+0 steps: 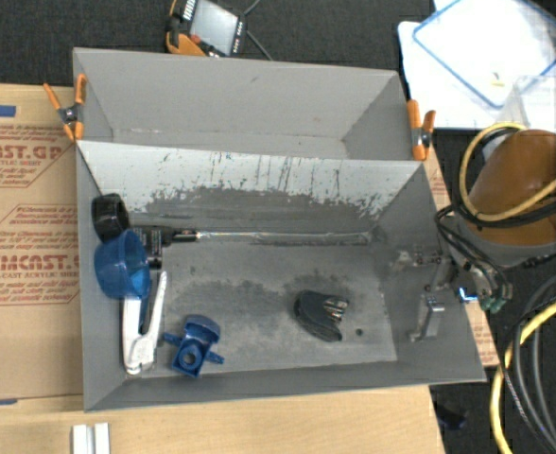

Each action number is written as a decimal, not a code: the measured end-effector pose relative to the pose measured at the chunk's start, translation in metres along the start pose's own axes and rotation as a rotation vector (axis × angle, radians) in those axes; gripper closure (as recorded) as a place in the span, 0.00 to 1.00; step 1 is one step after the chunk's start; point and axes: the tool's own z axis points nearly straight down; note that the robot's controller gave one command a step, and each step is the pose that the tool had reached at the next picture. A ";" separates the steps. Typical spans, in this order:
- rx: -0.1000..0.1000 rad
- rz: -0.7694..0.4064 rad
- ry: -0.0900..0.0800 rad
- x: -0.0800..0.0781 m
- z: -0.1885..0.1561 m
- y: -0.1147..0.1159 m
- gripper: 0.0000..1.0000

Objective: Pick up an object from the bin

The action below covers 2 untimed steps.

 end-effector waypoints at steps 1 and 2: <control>0.000 0.000 0.000 0.000 0.000 0.000 0.00; -0.004 0.083 0.007 0.010 0.083 0.027 0.00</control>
Offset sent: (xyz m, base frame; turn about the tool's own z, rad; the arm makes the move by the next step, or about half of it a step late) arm -0.0082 0.0241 -0.0788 0.0846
